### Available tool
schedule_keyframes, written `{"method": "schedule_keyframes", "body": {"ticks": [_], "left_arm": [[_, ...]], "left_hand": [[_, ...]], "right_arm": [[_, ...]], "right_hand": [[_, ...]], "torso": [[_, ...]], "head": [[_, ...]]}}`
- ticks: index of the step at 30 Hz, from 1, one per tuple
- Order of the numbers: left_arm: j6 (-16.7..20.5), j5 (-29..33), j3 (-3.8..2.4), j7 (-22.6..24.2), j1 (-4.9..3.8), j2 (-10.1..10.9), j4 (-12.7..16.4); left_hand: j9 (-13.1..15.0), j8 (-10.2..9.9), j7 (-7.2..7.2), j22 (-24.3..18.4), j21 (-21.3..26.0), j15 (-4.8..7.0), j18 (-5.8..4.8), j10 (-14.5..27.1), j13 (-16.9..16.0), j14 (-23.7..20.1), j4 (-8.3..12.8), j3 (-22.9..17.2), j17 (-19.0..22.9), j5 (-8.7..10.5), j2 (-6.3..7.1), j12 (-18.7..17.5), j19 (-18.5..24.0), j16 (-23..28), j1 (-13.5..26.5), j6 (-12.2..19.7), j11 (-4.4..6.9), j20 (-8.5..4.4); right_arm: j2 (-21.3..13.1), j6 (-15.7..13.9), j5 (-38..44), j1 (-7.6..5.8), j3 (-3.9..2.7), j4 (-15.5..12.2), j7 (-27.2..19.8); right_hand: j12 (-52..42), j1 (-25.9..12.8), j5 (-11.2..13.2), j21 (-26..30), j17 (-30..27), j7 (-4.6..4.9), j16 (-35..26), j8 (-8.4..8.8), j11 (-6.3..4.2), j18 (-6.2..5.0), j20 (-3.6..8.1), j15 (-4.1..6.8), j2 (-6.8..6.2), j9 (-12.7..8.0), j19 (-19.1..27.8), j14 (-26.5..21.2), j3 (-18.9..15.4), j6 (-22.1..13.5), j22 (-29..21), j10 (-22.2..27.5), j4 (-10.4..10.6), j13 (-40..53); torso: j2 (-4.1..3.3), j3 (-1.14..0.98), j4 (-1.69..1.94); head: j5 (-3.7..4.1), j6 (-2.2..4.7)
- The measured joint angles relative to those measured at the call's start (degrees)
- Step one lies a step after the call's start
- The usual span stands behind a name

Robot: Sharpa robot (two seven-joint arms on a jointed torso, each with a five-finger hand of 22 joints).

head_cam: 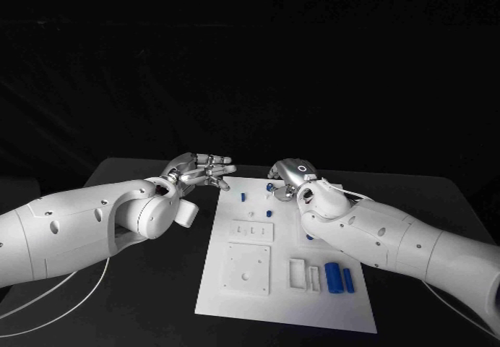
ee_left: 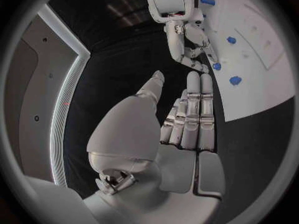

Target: Assemble the parts on the task board

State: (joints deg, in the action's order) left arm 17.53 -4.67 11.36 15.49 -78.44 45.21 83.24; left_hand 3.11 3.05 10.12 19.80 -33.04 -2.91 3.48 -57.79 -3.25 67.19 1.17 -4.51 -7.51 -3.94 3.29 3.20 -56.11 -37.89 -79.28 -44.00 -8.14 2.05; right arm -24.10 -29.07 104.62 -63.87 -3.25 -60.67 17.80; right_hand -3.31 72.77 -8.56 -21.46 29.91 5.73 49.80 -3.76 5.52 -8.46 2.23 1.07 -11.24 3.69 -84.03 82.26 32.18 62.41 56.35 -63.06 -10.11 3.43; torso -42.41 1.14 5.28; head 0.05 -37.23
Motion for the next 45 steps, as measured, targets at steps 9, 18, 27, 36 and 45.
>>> {"method": "schedule_keyframes", "body": {"ticks": [9,18,27,36,45], "left_arm": [[0.0,0.0,0.0,-0.1,-0.02,0.3,0.0],[0.0,0.0,0.0,-0.1,-0.03,1.1,-0.5],[0.0,0.0,0.0,-0.1,-0.04,1.4,-1.2],[-0.2,0.0,0.02,-0.1,-0.04,1.3,-1.6],[-0.5,0.0,0.02,0.0,-0.04,0.9,-1.9]], "left_hand": [[0.0,0.0,0.0,0.0,0.0,0.0,0.01,0.0,0.0,0.0,0.0,0.0,0.0,0.0,0.0,0.0,0.0,0.0,0.0,0.0,0.0,0.0],[0.0,0.0,0.0,0.0,0.0,0.0,0.01,0.0,0.0,0.0,0.0,0.0,0.0,0.0,0.0,0.0,0.0,0.0,0.0,0.0,0.0,0.0],[0.0,0.0,-0.1,0.0,0.0,0.0,0.01,0.0,0.0,0.0,0.0,0.0,0.0,0.0,0.0,0.0,0.0,0.0,0.0,-0.5,0.0,0.0],[0.0,0.0,-0.25,0.0,0.0,0.0,0.01,0.0,0.0,0.0,0.0,0.0,0.0,0.0,0.0,0.0,0.0,0.0,0.0,-0.7,0.0,0.0],[0.0,0.0,-0.25,0.0,0.0,0.0,0.01,0.0,0.0,0.0,0.0,0.0,0.0,0.0,0.0,0.0,0.0,0.0,0.0,-0.7,0.0,0.0]], "right_arm": [[-4.1,-1.6,-1.4,0.09,-1.11,-4.6,-0.7],[-12.5,-2.4,-5.8,-0.05,-5.61,-11.1,-2.3],[-18.4,0.2,-17.3,-0.03,-8.1,-12.2,-5.0],[-18.2,7.6,-21.8,0.0,-8.7,-8.7,-6.3],[-14.7,11.3,-21.4,0.09,-8.76,-5.1,-6.9]], "right_hand": [[0.0,0.0,-0.3,0.5,-0.4,0.54,0.0,0.0,-0.84,0.01,0.0,0.0,0.0,0.0,0.0,0.0,2.5,0.6,0.6,-3.1,0.2,0.0],[-0.2,-0.5,-3.9,0.5,0.8,0.13,1.0,0.0,-4.22,1.43,2.32,2.58,-0.54,0.1,0.2,-0.1,-1.8,1.5,1.9,-15.1,1.8,1.5],[-40.8,0.2,-14.4,-5.4,8.1,-0.28,5.7,-0.12,-6.43,2.68,4.37,4.16,2.36,0.2,0.0,-0.4,-17.7,-0.5,6.8,-5.4,1.2,45.1],[-58.9,0.6,-14.5,-15.4,22.1,0.2,12.6,-0.11,-5.64,2.74,3.68,3.48,3.33,0.3,0.0,-0.3,-26.0,-2.2,15.1,-10.2,3.4,64.8],[-60.6,1.0,-14.5,-16.0,25.7,0.44,12.6,-0.11,-5.52,2.82,3.28,3.23,2.95,0.3,0.0,-0.1,-27.0,-3.4,17.9,-11.1,4.4,67.9]], "torso": [[0.1,-0.08,-0.27],[0.57,-0.29,-1.1],[0.98,-0.63,-2.13],[1.02,-1.13,-2.67],[0.74,-1.54,-2.7]], "head": [[-0.11,0.44],[-0.22,1.29],[-0.52,1.61],[-0.67,1.9],[-0.56,2.03]]}}
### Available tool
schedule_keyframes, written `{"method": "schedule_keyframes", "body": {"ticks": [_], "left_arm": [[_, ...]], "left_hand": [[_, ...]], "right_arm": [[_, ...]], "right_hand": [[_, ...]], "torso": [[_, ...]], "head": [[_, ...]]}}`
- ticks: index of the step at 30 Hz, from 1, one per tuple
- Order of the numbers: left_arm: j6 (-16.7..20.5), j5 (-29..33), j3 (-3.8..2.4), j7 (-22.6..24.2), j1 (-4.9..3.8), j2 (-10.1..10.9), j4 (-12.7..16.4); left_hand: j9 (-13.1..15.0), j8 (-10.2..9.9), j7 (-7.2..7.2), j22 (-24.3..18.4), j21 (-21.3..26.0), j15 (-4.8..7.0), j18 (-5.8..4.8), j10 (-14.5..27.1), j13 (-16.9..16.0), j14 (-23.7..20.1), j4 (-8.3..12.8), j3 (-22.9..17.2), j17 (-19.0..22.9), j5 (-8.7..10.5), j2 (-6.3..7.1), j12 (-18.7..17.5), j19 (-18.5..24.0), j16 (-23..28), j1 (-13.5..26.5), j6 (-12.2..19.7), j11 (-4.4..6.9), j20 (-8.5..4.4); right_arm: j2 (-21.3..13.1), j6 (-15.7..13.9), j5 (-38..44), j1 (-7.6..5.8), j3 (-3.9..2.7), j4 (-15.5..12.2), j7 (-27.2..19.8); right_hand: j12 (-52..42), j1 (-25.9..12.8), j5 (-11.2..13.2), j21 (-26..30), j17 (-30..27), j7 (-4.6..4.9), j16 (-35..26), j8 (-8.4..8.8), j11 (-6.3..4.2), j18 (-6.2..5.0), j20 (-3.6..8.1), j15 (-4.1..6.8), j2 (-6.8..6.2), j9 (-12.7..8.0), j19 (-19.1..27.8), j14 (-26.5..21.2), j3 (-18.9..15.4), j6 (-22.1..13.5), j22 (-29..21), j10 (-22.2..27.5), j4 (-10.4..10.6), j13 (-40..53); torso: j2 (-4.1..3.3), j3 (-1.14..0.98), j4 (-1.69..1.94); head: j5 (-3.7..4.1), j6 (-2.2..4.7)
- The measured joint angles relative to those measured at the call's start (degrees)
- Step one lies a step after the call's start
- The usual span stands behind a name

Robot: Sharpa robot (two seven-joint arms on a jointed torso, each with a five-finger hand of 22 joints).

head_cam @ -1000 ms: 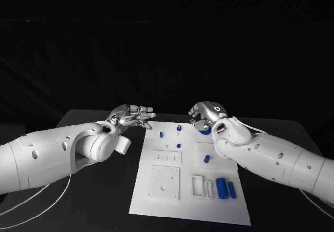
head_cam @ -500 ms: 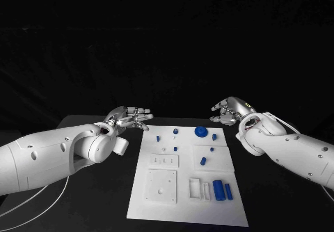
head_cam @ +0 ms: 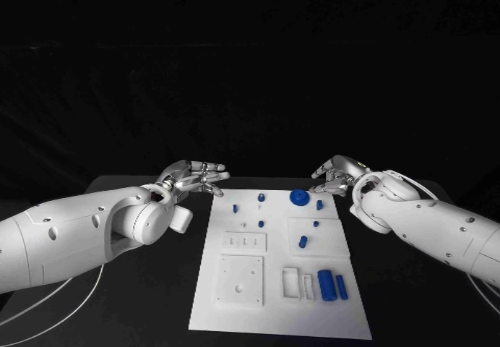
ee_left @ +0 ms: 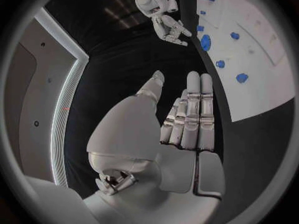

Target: Assemble the parts on the task board

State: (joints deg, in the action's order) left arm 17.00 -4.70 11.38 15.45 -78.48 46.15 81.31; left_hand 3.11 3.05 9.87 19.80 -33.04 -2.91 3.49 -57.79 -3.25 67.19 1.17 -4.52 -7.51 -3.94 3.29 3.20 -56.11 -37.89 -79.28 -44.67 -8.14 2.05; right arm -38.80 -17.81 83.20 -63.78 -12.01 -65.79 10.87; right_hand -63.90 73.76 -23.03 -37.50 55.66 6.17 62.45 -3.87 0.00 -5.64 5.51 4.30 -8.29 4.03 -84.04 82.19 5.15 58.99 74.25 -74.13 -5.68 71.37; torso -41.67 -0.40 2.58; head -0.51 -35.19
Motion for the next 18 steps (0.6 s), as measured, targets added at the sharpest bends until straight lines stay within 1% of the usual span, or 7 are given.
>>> {"method": "schedule_keyframes", "body": {"ticks": [6,7,14,18], "left_arm": [[-0.2,0.0,0.01,0.0,0.0,-0.2,-0.1],[-0.2,0.0,0.01,0.0,0.0,-0.2,-0.1],[-0.3,0.0,0.01,0.0,0.0,-0.5,-0.2],[-0.4,-0.1,0.01,0.0,0.0,-0.6,-0.3]], "left_hand": [[0.0,0.0,0.0,0.0,0.0,0.0,0.0,0.0,0.0,0.0,0.0,0.0,0.0,0.0,0.0,0.0,0.0,0.0,0.0,0.0,0.0,0.0],[0.0,0.0,0.0,0.0,0.0,0.0,0.0,0.0,0.0,0.0,0.0,0.0,0.0,0.0,0.0,0.0,0.0,0.0,0.0,0.0,0.0,0.0],[0.0,0.0,0.0,0.0,0.0,0.0,0.0,0.0,0.0,0.0,0.2,0.2,0.0,0.0,0.0,0.0,0.0,0.0,0.0,0.0,0.0,0.0],[0.0,0.0,0.0,0.0,0.0,0.0,0.0,0.0,0.0,0.0,0.2,0.2,0.0,0.0,0.0,0.0,0.0,0.0,0.0,0.0,0.0,0.0]], "right_arm": [[1.8,1.1,0.6,0.11,0.0,1.8,-0.4],[2.1,1.2,0.8,0.12,0.0,2.1,-0.4],[3.5,1.8,1.3,0.13,-0.02,3.6,-0.7],[4.4,2.2,1.6,0.13,-0.02,4.5,-0.7]], "right_hand": [[-0.2,0.0,0.1,-0.2,0.7,0.07,0.2,0.0,0.2,0.13,0.0,-0.08,0.0,0.0,0.0,0.1,-0.4,-0.4,0.6,-0.2,0.4,0.4],[-0.4,0.0,0.4,-0.2,0.8,0.25,0.2,0.0,0.21,0.34,0.0,-0.2,0.0,0.0,0.0,0.2,-0.7,-0.8,0.7,-0.2,0.5,0.4],[-0.4,0.6,0.4,-0.2,1.4,0.25,0.2,0.0,0.22,0.37,0.0,-0.2,0.0,0.0,0.0,0.2,-1.3,-0.8,0.7,-0.2,1.0,0.7],[-0.4,0.6,0.6,-0.2,1.5,0.27,0.2,0.0,0.22,0.39,0.0,-0.21,0.0,0.0,0.0,0.2,-1.5,-1.2,0.7,-0.2,1.2,0.7]], "torso": [[-0.25,-0.17,0.18],[-0.29,-0.18,0.21],[-0.42,-0.25,0.3],[-0.43,-0.25,0.36]], "head": [[0.13,0.03],[0.17,0.04],[0.27,0.06],[0.31,0.1]]}}
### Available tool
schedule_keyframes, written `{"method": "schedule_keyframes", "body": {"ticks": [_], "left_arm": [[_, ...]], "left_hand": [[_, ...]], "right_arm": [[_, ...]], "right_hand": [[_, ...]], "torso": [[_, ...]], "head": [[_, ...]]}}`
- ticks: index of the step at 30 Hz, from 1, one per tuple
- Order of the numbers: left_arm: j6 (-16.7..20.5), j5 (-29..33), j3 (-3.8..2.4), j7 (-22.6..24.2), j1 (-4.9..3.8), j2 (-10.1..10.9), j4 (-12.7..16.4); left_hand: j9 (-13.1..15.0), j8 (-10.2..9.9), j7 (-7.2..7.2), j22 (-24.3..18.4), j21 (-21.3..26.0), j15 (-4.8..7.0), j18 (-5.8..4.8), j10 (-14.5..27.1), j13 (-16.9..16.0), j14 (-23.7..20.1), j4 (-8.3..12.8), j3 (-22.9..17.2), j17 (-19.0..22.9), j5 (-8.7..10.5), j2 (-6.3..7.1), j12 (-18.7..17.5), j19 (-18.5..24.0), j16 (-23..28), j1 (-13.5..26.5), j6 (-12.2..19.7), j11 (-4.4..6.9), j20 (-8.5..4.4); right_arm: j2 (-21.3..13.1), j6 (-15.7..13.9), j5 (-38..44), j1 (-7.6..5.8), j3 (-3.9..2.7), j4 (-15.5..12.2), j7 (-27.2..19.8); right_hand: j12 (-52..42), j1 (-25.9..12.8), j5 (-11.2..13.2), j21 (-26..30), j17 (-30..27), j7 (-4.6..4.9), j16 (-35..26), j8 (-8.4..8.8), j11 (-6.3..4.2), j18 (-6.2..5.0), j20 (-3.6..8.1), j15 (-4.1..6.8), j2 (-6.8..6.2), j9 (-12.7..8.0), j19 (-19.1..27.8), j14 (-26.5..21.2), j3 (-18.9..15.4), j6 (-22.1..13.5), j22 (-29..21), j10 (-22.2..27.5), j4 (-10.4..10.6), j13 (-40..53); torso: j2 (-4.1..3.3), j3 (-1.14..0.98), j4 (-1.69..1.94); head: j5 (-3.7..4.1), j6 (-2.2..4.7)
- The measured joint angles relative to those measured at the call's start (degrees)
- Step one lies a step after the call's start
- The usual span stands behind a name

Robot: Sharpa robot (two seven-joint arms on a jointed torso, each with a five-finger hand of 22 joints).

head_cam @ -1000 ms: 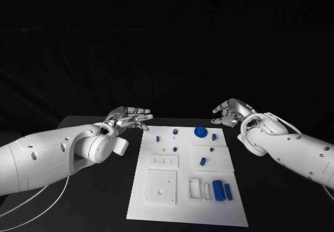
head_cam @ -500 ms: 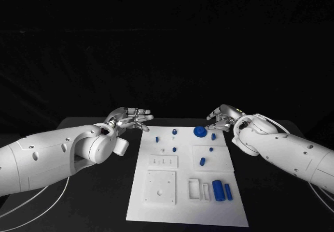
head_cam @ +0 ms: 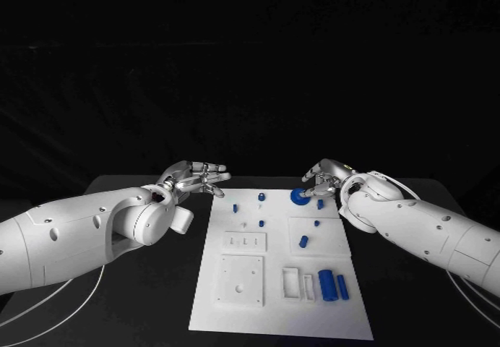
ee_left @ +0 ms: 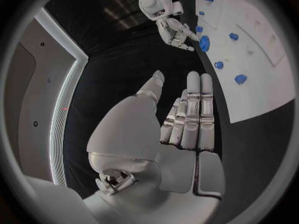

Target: Assemble the parts on the task board

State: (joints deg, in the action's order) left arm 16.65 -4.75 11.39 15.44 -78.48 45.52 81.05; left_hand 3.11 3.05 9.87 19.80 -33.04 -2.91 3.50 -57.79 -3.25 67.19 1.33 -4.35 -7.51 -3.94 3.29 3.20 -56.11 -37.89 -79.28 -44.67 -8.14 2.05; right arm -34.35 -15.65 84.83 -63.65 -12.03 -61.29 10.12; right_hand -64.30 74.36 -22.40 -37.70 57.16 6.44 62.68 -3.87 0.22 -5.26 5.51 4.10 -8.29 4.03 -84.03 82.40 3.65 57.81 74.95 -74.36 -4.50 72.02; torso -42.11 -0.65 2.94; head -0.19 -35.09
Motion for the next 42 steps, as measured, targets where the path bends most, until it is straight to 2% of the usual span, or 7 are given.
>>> {"method": "schedule_keyframes", "body": {"ticks": [7,13,18,30,35,42], "left_arm": [[-0.1,0.0,0.0,0.0,0.0,0.0,0.0],[-0.1,-0.1,0.0,0.0,0.0,0.0,0.0],[-0.1,-0.1,0.0,0.0,0.0,0.0,0.1],[-0.1,-0.2,-0.01,-0.1,0.0,0.0,0.1],[-0.1,-0.2,-0.01,-0.1,0.0,0.1,0.1],[-0.1,-0.2,-0.01,-0.1,0.0,0.1,0.1]], "left_hand": [[0.0,0.0,0.0,0.0,0.0,0.0,0.0,0.0,0.0,0.0,0.0,0.0,0.0,0.0,0.0,0.0,0.0,0.0,0.0,0.0,0.0,0.0],[0.0,0.0,0.0,0.0,0.0,0.0,0.0,0.0,0.0,0.0,0.0,0.0,0.0,0.0,0.0,0.0,0.0,0.0,0.0,0.0,0.0,0.0],[0.0,0.0,0.0,0.0,0.0,0.0,0.0,0.0,0.0,0.0,0.0,0.0,0.0,0.0,0.0,0.0,0.0,0.0,0.0,0.0,0.0,0.0],[0.0,0.0,0.0,0.0,0.0,0.0,0.0,0.0,0.0,0.0,0.0,0.0,0.0,0.0,0.0,0.0,0.0,0.0,0.0,0.0,0.0,0.0],[0.0,0.0,0.0,0.0,0.0,0.0,0.0,0.0,0.0,0.0,0.0,0.0,0.0,0.0,0.0,0.0,0.0,0.0,0.0,0.0,0.0,0.0],[0.0,0.0,0.0,-0.1,0.0,0.0,0.0,0.0,0.0,0.0,0.0,0.0,0.0,0.0,0.0,0.0,0.0,0.0,0.0,0.0,0.0,0.0]], "right_arm": [[1.0,0.9,0.6,0.02,0.0,1.4,-0.1],[1.1,1.3,1.0,0.06,0.01,1.6,-0.1],[1.1,1.4,1.3,0.06,0.01,1.5,-0.1],[1.0,2.0,1.8,0.52,0.0,1.2,-0.1],[0.9,2.4,2.1,0.62,0.0,1.1,-0.1],[0.8,3.0,2.3,0.77,-0.01,0.7,-0.1]], "right_hand": [[-1.1,0.2,0.7,0.0,0.9,0.0,0.4,0.0,0.11,0.01,-0.2,0.0,0.23,0.0,0.2,0.0,-0.2,0.0,0.0,-0.1,0.2,0.6],[-1.8,0.2,0.3,0.0,1.3,-0.01,0.4,0.0,0.29,0.03,-0.2,0.0,0.23,0.0,0.2,0.0,-0.2,0.0,0.0,-0.3,0.2,1.2],[-2.4,0.2,-0.4,0.0,1.7,-0.2,0.7,0.0,0.18,0.04,-0.2,0.0,0.23,0.0,0.2,0.0,0.4,0.2,0.0,-0.8,0.0,1.7],[-3.0,0.2,-0.5,-0.2,2.0,-0.32,0.7,0.0,0.06,0.05,-0.2,0.0,0.23,0.0,0.2,0.0,0.3,1.0,0.0,-0.9,0.0,2.1],[-3.9,0.2,-2.2,-0.6,2.3,-0.3,1.0,0.0,-0.02,0.08,-0.2,-0.13,0.23,0.0,0.2,0.1,0.7,1.2,0.0,-1.4,-0.1,2.7],[-4.2,0.2,-2.5,-0.7,2.6,-0.36,1.1,0.0,-0.02,0.11,-0.2,-0.2,0.23,0.0,0.2,0.2,0.9,1.3,0.0,-1.4,-0.2,2.9]], "torso": [[-0.17,-0.06,0.12],[-0.4,-0.11,0.3],[-0.48,-0.14,0.25],[-0.47,-0.15,0.32],[-0.44,-0.15,0.26],[-0.44,-0.15,0.24]], "head": [[-0.26,-0.18],[-0.18,-0.24],[-0.3,-0.38],[-0.47,-0.69],[-0.44,-0.79],[-0.43,-0.88]]}}
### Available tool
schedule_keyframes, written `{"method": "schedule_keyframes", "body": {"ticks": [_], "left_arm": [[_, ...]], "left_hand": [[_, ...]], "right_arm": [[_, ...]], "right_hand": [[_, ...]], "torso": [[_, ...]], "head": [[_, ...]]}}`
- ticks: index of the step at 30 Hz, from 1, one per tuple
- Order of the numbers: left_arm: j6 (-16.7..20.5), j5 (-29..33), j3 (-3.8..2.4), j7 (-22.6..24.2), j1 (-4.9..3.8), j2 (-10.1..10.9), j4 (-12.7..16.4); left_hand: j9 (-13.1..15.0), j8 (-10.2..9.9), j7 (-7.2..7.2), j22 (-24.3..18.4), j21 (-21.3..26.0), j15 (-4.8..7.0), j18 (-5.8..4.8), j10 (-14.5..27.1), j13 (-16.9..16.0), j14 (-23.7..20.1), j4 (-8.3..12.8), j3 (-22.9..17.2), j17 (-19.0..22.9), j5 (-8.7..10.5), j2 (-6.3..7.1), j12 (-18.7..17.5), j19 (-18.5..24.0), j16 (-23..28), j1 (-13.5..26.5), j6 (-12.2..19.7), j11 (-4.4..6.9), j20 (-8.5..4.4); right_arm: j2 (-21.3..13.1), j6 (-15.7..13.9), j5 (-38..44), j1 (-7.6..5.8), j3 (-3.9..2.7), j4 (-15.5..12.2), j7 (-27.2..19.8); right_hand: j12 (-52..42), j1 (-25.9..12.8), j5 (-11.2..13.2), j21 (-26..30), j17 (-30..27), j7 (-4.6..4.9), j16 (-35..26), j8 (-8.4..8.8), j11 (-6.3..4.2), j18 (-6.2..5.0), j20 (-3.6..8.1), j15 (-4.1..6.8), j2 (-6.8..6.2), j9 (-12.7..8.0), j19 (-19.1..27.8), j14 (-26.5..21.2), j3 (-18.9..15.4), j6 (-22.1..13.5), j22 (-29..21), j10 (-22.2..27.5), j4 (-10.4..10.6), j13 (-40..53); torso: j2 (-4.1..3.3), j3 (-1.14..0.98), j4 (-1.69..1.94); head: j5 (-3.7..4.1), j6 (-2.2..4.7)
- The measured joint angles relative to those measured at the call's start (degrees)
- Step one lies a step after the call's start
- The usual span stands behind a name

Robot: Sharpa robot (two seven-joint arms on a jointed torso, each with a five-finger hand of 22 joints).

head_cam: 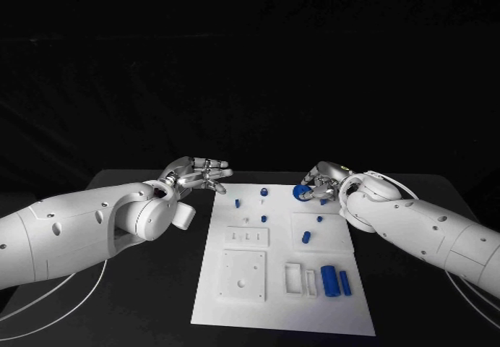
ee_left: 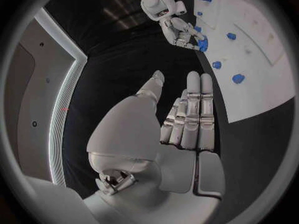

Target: Assemble the parts on the task board

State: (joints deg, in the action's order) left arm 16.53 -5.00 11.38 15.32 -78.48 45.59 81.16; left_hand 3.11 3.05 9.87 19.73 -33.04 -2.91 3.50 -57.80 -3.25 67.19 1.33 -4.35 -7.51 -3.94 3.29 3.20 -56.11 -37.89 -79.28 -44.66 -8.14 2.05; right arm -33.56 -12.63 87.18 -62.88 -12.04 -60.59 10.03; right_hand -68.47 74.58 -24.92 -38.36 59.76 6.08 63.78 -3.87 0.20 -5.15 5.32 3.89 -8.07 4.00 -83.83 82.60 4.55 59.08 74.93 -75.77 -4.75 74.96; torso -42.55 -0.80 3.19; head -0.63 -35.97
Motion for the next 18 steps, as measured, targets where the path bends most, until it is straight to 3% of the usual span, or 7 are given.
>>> {"method": "schedule_keyframes", "body": {"ticks": [14,18], "left_arm": [[0.0,-0.1,0.01,-0.1,0.0,0.1,0.0],[0.0,-0.1,0.01,-0.2,0.0,0.0,0.0]], "left_hand": [[0.0,0.0,0.0,0.0,0.0,0.0,0.0,0.0,0.0,0.0,0.0,0.0,0.0,0.0,0.0,0.0,0.0,0.0,0.0,0.0,0.0,0.0],[0.0,0.0,0.15,0.0,0.0,0.0,0.0,0.0,0.0,0.0,0.0,0.0,0.0,0.0,0.0,0.0,0.0,0.0,0.0,0.2,0.0,0.0]], "right_arm": [[-0.2,0.4,1.1,0.02,-0.06,-0.1,0.1],[-0.2,0.5,1.9,-0.02,-0.1,-0.2,0.2]], "right_hand": [[0.0,0.0,-2.0,-0.2,0.4,-0.02,0.0,0.0,0.0,0.28,0.0,0.0,0.0,0.0,0.0,0.0,1.6,0.0,0.0,0.0,-1.6,0.0],[0.0,-0.2,-3.3,-0.2,0.6,0.04,0.0,0.0,0.0,0.29,0.0,0.0,0.17,0.0,0.0,0.0,3.2,-0.1,0.0,0.0,-3.5,0.0]], "torso": [[0.0,-0.03,0.01],[0.0,-0.01,0.01]], "head": [[-0.03,-0.08],[-0.02,-0.06]]}}
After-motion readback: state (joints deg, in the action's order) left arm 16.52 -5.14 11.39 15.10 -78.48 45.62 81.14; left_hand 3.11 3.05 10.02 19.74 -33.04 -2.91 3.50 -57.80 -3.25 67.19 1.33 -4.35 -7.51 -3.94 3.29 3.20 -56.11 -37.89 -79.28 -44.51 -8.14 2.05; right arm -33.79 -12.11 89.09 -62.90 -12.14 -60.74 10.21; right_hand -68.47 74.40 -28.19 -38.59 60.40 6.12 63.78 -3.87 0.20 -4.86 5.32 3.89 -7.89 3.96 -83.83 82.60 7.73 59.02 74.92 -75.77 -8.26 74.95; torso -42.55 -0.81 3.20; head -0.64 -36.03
